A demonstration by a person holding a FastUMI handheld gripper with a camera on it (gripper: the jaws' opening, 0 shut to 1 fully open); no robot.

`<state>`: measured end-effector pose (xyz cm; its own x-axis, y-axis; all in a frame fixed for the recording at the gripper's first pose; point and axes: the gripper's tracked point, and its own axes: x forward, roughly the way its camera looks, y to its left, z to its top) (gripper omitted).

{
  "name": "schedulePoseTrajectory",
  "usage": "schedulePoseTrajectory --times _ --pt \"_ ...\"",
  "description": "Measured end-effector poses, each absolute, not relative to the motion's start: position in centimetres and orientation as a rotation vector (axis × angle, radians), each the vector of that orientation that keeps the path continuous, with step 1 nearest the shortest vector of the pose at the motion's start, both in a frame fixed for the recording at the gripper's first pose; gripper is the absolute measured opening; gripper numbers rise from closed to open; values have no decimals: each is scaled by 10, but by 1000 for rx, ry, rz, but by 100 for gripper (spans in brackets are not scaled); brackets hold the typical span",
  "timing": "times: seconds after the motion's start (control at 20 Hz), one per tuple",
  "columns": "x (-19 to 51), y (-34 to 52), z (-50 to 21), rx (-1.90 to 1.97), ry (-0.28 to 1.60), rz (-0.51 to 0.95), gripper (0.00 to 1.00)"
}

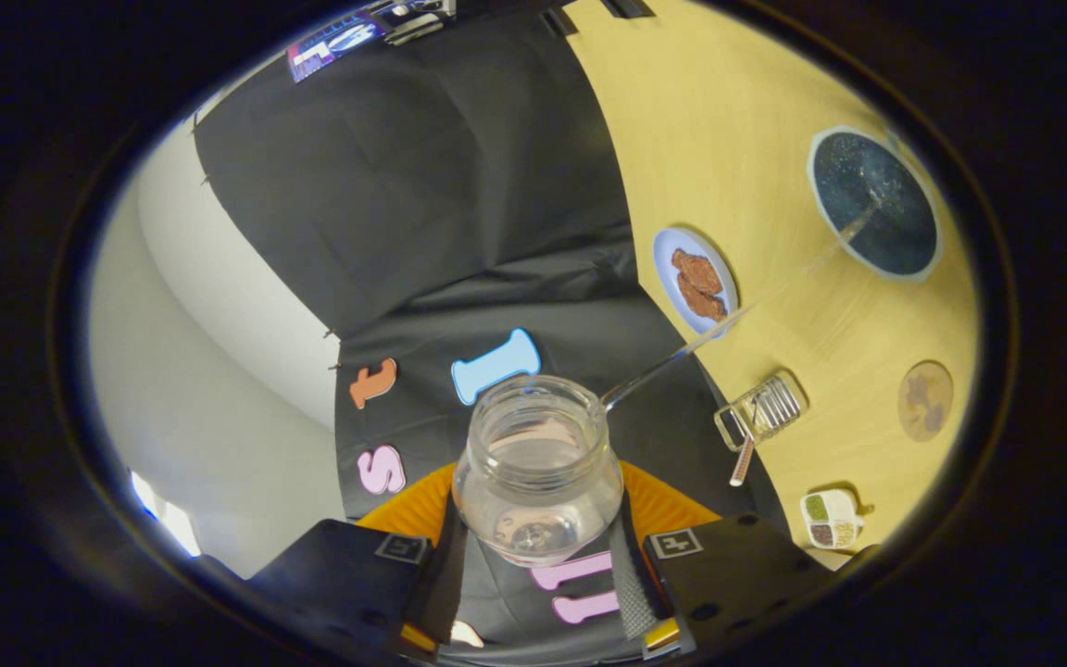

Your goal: Take the bottle from table, then pour the juice into the cup, finally place the bottle on the coaster

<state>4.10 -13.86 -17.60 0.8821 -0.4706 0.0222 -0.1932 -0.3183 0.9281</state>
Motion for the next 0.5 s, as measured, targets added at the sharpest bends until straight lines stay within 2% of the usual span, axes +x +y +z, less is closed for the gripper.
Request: schedulePoseTrajectory --times 0.5 --pt "40 -146 -174 1952 -540 -335 71"
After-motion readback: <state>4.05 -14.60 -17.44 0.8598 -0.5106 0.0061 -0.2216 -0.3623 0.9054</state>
